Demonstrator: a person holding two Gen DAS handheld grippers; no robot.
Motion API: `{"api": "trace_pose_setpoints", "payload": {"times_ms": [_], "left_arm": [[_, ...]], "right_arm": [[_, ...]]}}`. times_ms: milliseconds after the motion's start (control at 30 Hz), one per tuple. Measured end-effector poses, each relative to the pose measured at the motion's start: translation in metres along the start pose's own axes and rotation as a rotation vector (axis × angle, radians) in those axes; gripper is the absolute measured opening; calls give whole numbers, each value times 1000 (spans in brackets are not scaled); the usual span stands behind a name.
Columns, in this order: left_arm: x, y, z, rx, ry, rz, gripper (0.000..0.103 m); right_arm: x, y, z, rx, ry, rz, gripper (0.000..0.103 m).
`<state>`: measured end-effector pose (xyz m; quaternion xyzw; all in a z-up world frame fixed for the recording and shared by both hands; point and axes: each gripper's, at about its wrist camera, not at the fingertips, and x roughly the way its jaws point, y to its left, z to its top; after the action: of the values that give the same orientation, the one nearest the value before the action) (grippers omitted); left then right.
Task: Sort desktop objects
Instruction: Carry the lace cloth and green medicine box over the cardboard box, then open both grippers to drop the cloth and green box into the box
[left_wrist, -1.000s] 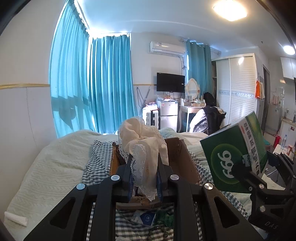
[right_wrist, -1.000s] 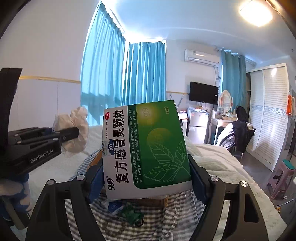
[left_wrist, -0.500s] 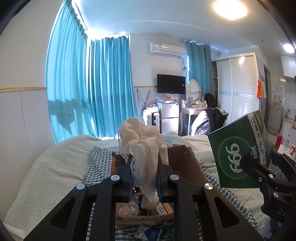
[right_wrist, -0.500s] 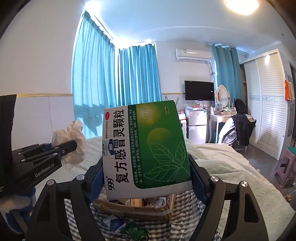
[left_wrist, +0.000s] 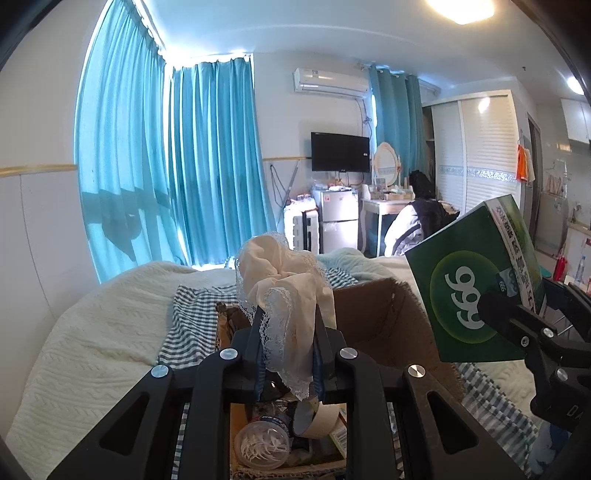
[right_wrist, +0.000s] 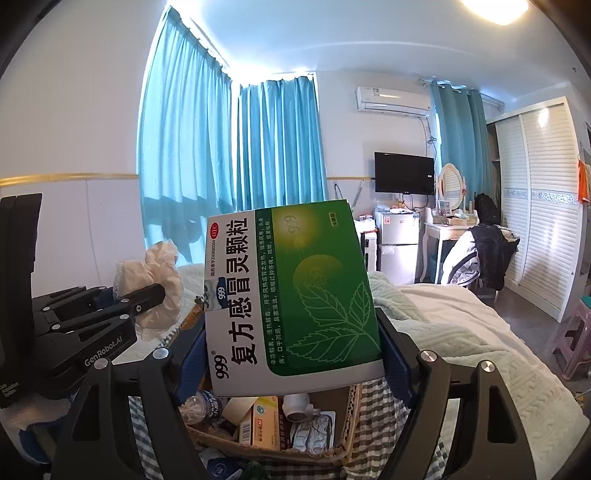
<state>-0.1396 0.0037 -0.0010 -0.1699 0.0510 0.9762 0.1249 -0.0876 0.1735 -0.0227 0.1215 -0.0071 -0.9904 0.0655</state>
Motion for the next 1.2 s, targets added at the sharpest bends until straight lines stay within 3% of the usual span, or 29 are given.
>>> {"api": "trace_pose_setpoints", "payload": {"times_ms": [367, 467, 567, 633, 733, 1000, 1200], "left_arm": [[66, 7, -30, -28, 111, -1, 20], [79, 8, -39, -37, 151, 3, 24], [89, 6, -49, -30, 170, 7, 40], [93, 4, -55, -20, 170, 28, 75], [93, 5, -59, -16, 150, 57, 88], [82, 9, -54, -47, 130, 54, 98], [61, 9, -42, -67, 102, 53, 100]], "right_arm": [[63, -7, -33, -7, 95, 3, 79], [78, -13, -48, 3, 134, 9, 79], [93, -19, -57, 24, 170, 22, 79], [101, -21, -62, 28, 185, 21, 80], [109, -24, -69, 22, 185, -3, 81], [102, -28, -70, 10, 156, -37, 89], [79, -26, -58, 17, 110, -39, 93]]}}
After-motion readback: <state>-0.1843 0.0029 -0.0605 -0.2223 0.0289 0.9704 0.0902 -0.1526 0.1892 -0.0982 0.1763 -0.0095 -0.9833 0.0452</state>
